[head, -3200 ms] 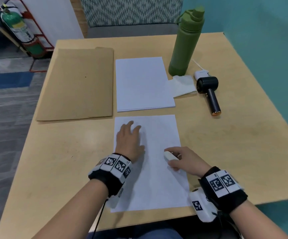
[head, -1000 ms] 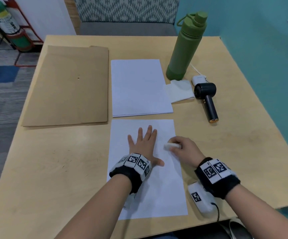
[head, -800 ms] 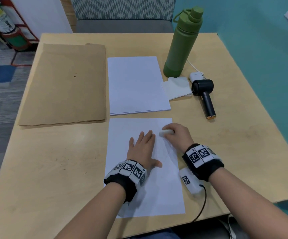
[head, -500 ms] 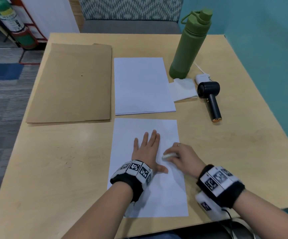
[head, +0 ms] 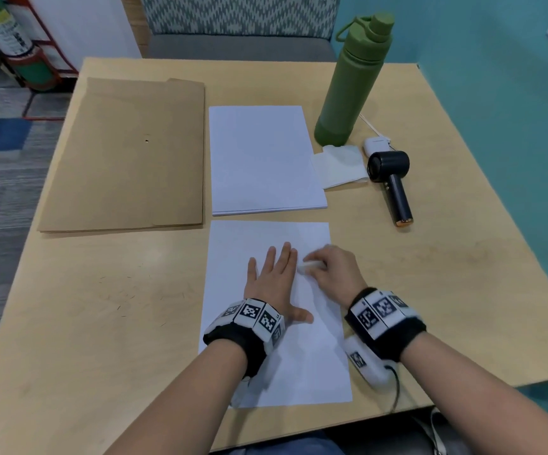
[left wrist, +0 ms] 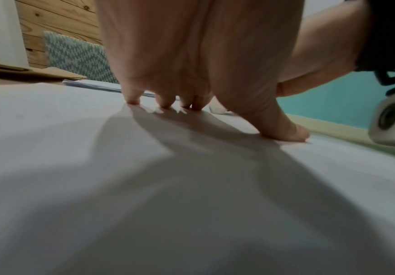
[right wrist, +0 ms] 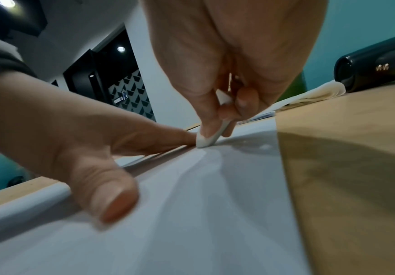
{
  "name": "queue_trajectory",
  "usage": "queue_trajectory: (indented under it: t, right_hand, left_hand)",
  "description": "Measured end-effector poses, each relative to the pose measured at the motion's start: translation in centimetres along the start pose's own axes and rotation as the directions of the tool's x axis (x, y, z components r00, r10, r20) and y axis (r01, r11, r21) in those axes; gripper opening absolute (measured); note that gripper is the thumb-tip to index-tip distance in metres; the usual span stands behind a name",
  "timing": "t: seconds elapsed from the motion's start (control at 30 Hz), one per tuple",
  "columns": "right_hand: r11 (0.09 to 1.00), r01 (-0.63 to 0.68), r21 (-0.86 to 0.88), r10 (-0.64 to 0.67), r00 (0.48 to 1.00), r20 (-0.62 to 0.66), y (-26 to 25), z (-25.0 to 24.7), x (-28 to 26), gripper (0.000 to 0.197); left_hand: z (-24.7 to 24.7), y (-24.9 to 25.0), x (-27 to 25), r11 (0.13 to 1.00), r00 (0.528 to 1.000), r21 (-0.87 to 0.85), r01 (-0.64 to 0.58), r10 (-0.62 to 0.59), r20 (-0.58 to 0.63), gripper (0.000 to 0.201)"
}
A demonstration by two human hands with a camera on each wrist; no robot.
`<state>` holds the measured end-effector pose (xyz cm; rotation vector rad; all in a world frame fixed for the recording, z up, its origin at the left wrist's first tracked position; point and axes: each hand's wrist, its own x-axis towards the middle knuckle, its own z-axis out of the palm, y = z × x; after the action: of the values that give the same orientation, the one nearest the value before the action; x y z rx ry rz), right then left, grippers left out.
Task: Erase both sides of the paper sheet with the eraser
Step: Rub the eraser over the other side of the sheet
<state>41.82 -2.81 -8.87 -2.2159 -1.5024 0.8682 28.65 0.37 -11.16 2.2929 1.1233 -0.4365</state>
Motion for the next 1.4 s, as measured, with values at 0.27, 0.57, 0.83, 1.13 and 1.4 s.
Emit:
queue_trajectory:
  t: [0.27,0.57,0.83,1.13,1.4]
  right_hand:
    - [0.999,0.041,-0.017,-0.039,0.995,0.094,-0.3,1.0,-3.4,0.022]
    - [1.000,0.016,0.003,-0.016,0.996,0.083,-0.1,1.6,-3.3,0.024]
    - [1.000,-0.016,0.003,0.016,0.998,-0.054,0.7,-0.2,-0.9,0.023]
    - [0.997,0.053,-0.057,-0.053,0.999,0.003,1.5,0.3,-2.3,0.023]
    - [0.991,0.134,-0.010,-0.134,0.990,0.049,1.9,0.9,-5.7,0.022]
  left_hand:
    - [0.2,-0.1,0.1,1.000,1.000,-0.003,-0.003,0.003,-0.016,0.119]
    - [0.2,-0.2,0.2,1.000,1.000,0.016,-0.002,0.002,-0.019,0.118]
    - [-0.3,0.1,0.4,1.000,0.999,0.012,0.001,-0.001,0.053,0.117]
    - [0.1,1.0,0.3,0.996,0.997,0.072,0.046,-0.050,0.053,0.121]
    - [0.2,0.8,0.1,0.997,0.997,0.064,0.046,-0.049,0.051,0.123]
